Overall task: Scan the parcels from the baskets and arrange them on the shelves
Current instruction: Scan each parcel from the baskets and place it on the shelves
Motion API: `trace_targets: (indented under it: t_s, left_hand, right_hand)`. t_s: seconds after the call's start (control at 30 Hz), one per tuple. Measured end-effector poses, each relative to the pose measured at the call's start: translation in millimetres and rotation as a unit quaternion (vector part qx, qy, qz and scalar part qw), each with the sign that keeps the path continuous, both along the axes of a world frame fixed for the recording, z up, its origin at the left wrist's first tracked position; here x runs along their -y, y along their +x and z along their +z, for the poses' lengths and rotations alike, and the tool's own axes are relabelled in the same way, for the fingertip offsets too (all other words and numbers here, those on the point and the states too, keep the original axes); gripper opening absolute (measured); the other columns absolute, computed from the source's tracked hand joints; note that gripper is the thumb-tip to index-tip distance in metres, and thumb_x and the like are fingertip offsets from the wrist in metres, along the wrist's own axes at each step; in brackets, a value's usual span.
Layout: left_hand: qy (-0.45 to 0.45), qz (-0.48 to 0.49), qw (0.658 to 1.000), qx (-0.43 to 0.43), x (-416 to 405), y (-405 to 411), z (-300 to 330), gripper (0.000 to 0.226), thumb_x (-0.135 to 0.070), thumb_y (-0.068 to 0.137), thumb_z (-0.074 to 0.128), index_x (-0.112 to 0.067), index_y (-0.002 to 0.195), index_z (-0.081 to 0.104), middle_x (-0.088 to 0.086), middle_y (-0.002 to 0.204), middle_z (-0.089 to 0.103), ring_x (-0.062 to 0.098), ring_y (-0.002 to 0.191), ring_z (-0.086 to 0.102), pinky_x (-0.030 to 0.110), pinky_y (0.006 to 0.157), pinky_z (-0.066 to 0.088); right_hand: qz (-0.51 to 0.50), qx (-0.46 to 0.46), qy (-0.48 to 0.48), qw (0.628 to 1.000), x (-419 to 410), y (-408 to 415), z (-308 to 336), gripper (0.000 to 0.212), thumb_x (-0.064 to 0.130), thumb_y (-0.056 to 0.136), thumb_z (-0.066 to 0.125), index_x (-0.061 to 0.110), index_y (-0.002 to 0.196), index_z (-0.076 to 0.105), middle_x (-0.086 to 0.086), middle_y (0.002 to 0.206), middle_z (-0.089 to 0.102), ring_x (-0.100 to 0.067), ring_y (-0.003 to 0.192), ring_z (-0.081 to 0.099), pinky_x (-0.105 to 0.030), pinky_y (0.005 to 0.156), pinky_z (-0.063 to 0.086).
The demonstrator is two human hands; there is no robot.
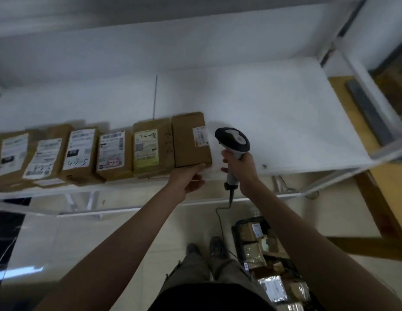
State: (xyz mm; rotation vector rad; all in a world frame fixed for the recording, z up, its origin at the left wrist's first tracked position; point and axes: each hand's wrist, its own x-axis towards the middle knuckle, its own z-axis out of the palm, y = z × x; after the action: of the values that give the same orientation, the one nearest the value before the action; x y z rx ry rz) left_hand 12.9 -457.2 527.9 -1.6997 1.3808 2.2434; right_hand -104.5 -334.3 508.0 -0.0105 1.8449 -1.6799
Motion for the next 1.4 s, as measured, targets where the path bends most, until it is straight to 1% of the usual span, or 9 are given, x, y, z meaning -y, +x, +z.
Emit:
trace_targets:
  t_s: [0.2, 0.37, 0.5, 0.77, 0.87, 1.0, 1.13, 1.27, 1.4]
  left_hand:
    - [-0.062, -0.239, 0.969, -0.02, -41.7, -40.5, 9.8, 0.033, -0.028, 0.092, 0.074, 0.001, 0.108, 0.07, 0.013, 0.089, 0.077, 0.019, 0.066, 0.073, 0.023, 0.056, 0.057]
    - [-0.082, -0.429, 0.897, -0.063, -88.3, -47.0, 10.2, 0.027, -0.02, 0.097, 0.066, 0.001, 0.113, 0.067, 0.017, 0.101, 0.074, 0.019, 0.073, 0.07, 0.022, 0.054, 0.058]
    - [-0.11, -0.57, 0.811, -0.069, -126.8, -32.8, -3.3, 0.015, -0.019, 0.098, 0.064, -0.007, 0.107, 0.068, 0.016, 0.101, 0.074, 0.019, 0.074, 0.069, 0.024, 0.063, 0.06]
    - [-0.109, -0.747, 0.651, -0.072, -245.9, 34.8, -35.2, 0.025, -0.021, 0.099, 0.064, -0.003, 0.117, 0.066, 0.016, 0.105, 0.074, 0.021, 0.086, 0.07, 0.029, 0.077, 0.059]
    - [-0.124, -0.808, 0.568, -0.091, -304.6, 72.6, -42.6, 0.023, -0.019, 0.099, 0.061, -0.004, 0.115, 0.068, 0.013, 0.103, 0.073, 0.018, 0.083, 0.069, 0.024, 0.07, 0.056]
    - [-0.138, -0.879, 0.442, -0.114, -381.0, 137.8, -55.6, 0.009, -0.013, 0.095, 0.062, -0.012, 0.092, 0.071, 0.006, 0.088, 0.071, 0.014, 0.073, 0.064, 0.017, 0.055, 0.049]
    - [-0.151, -0.911, 0.361, -0.13, -437.0, 203.2, -76.5, 0.01, -0.018, 0.091, 0.068, -0.022, 0.083, 0.074, -0.004, 0.075, 0.073, 0.006, 0.064, 0.066, 0.014, 0.05, 0.048]
    - [-0.154, -0.925, 0.327, -0.121, -486.6, 264.5, -93.5, 0.004, -0.024, 0.086, 0.073, -0.025, 0.083, 0.074, -0.004, 0.072, 0.074, 0.014, 0.072, 0.07, 0.022, 0.057, 0.05]
    - [-0.153, -0.922, 0.338, -0.112, -538.0, 322.3, -98.5, 0.013, -0.026, 0.085, 0.074, -0.029, 0.073, 0.075, -0.004, 0.066, 0.072, 0.02, 0.075, 0.069, 0.026, 0.061, 0.051]
  right_hand:
    - [-0.112, -0.051, -0.016, 0.992, -61.1, 25.1, 13.9, 0.016, 0.016, 0.095, 0.067, 0.007, 0.107, 0.067, -0.001, 0.081, 0.07, -0.011, 0.067, 0.071, -0.029, 0.061, 0.06]
    - [-0.261, -0.056, 0.001, 0.964, -116.1, 73.5, 18.8, 0.003, 0.014, 0.096, 0.065, 0.011, 0.095, 0.065, -0.006, 0.08, 0.067, -0.014, 0.063, 0.067, -0.031, 0.06, 0.061]
    - [-0.37, -0.022, 0.027, 0.928, -164.6, 140.3, 11.0, 0.004, 0.018, 0.096, 0.066, 0.015, 0.099, 0.065, -0.007, 0.083, 0.069, -0.016, 0.068, 0.071, -0.035, 0.068, 0.063]
    - [-0.574, 0.028, 0.089, 0.813, -253.7, 296.6, -4.8, 0.009, 0.018, 0.095, 0.065, 0.009, 0.096, 0.066, -0.021, 0.095, 0.072, -0.036, 0.088, 0.07, -0.049, 0.077, 0.059]
    - [-0.639, 0.044, 0.075, 0.765, -285.2, 355.4, -8.9, 0.002, 0.017, 0.095, 0.064, 0.015, 0.096, 0.064, -0.016, 0.095, 0.073, -0.032, 0.083, 0.072, -0.04, 0.069, 0.062]
    - [-0.714, 0.071, 0.064, 0.694, -329.9, 439.5, -22.5, 0.003, 0.011, 0.093, 0.065, 0.009, 0.095, 0.066, -0.002, 0.071, 0.068, -0.018, 0.061, 0.067, -0.032, 0.058, 0.059]
    - [-0.744, 0.104, 0.058, 0.657, -371.9, 515.3, -39.6, 0.021, 0.012, 0.092, 0.067, 0.001, 0.11, 0.065, -0.006, 0.08, 0.067, -0.019, 0.067, 0.068, -0.027, 0.057, 0.057]
    - [-0.751, 0.125, 0.061, 0.645, -419.9, 582.4, -52.7, 0.025, 0.014, 0.094, 0.066, -0.001, 0.114, 0.065, -0.012, 0.089, 0.067, -0.022, 0.071, 0.067, -0.035, 0.064, 0.063]
    - [-0.747, 0.128, 0.067, 0.649, -474.8, 641.9, -50.0, 0.016, 0.015, 0.095, 0.066, 0.003, 0.105, 0.066, -0.009, 0.085, 0.067, -0.024, 0.075, 0.068, -0.038, 0.069, 0.062]
